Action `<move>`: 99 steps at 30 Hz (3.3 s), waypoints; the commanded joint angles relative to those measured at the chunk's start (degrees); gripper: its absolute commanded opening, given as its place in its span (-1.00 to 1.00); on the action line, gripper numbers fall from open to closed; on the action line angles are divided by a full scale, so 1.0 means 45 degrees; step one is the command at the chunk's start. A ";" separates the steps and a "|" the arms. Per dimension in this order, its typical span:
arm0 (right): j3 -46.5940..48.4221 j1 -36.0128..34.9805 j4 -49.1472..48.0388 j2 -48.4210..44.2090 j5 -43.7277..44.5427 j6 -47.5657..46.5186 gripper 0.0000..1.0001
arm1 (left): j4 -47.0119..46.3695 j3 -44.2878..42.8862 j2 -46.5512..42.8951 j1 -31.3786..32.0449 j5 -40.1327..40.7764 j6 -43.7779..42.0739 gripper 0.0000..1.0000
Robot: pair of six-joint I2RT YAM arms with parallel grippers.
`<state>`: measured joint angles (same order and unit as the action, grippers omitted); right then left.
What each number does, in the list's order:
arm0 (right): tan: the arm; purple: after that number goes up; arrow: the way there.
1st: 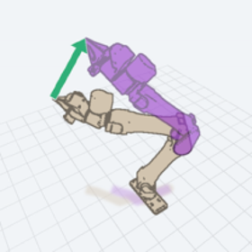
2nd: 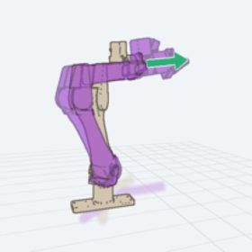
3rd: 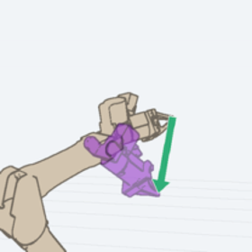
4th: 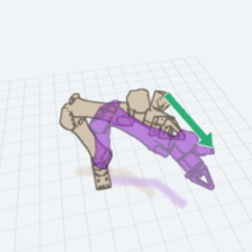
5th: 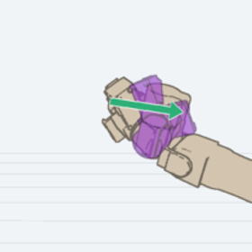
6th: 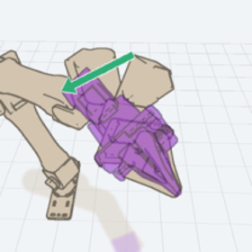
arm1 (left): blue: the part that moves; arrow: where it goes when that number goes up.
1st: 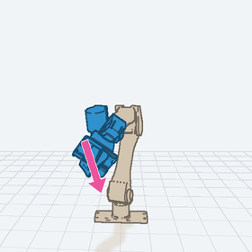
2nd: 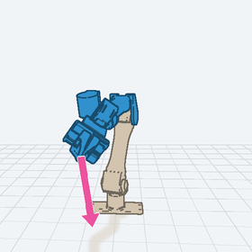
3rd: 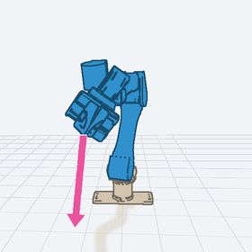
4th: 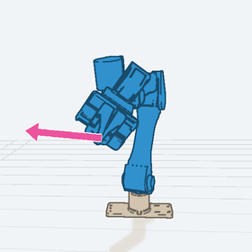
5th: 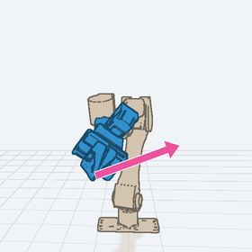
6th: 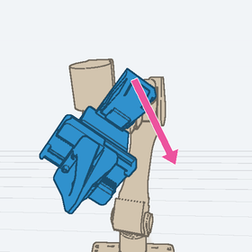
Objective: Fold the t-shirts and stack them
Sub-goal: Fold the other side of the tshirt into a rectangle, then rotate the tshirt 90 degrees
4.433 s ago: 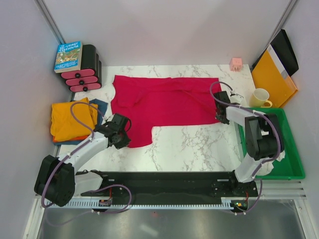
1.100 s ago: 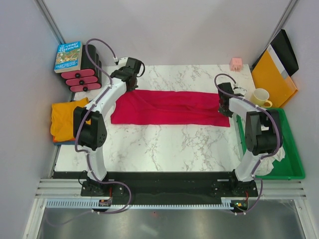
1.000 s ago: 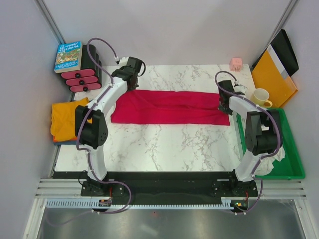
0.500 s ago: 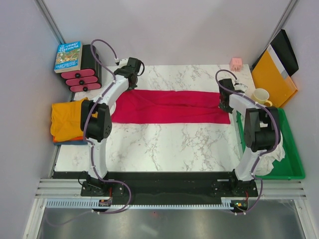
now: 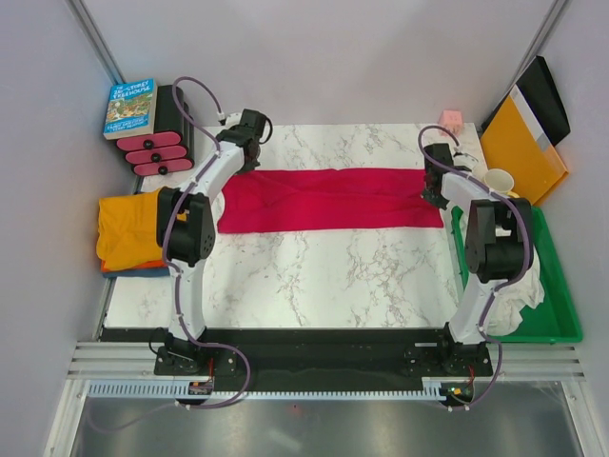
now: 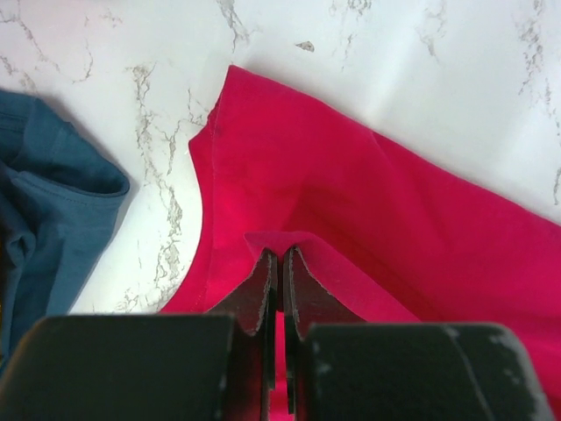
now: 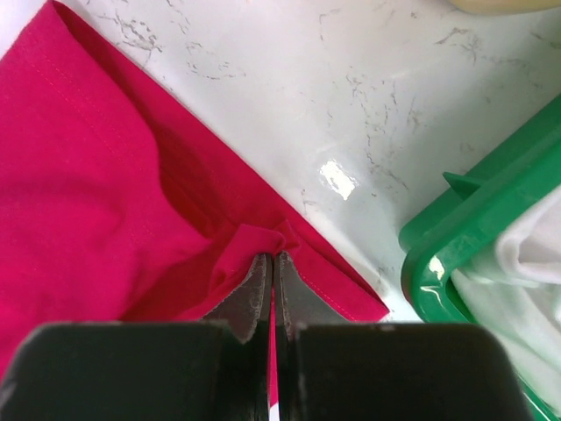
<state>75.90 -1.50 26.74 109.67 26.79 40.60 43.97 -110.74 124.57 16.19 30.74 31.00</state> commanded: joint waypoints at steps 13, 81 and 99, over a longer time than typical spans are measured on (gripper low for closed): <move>0.0576 -0.0350 -0.1136 -0.0326 -0.0639 -0.0681 -0.61 | 0.0152 -0.0392 -0.0123 -0.0276 0.0707 0.0218 -0.67; -0.0912 -0.8570 -0.2056 -0.2401 -0.6032 -0.4328 0.19 | -0.3967 1.3318 -1.0083 0.0700 -0.5677 0.1704 -0.26; 0.2159 -1.0937 -0.1723 0.0318 -0.1502 -0.5545 0.11 | -0.4008 1.3185 -1.0674 -0.0159 -0.5191 0.1078 -0.17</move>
<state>86.78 -50.59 19.03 113.23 12.69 14.17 28.10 -47.77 71.85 15.46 8.36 37.45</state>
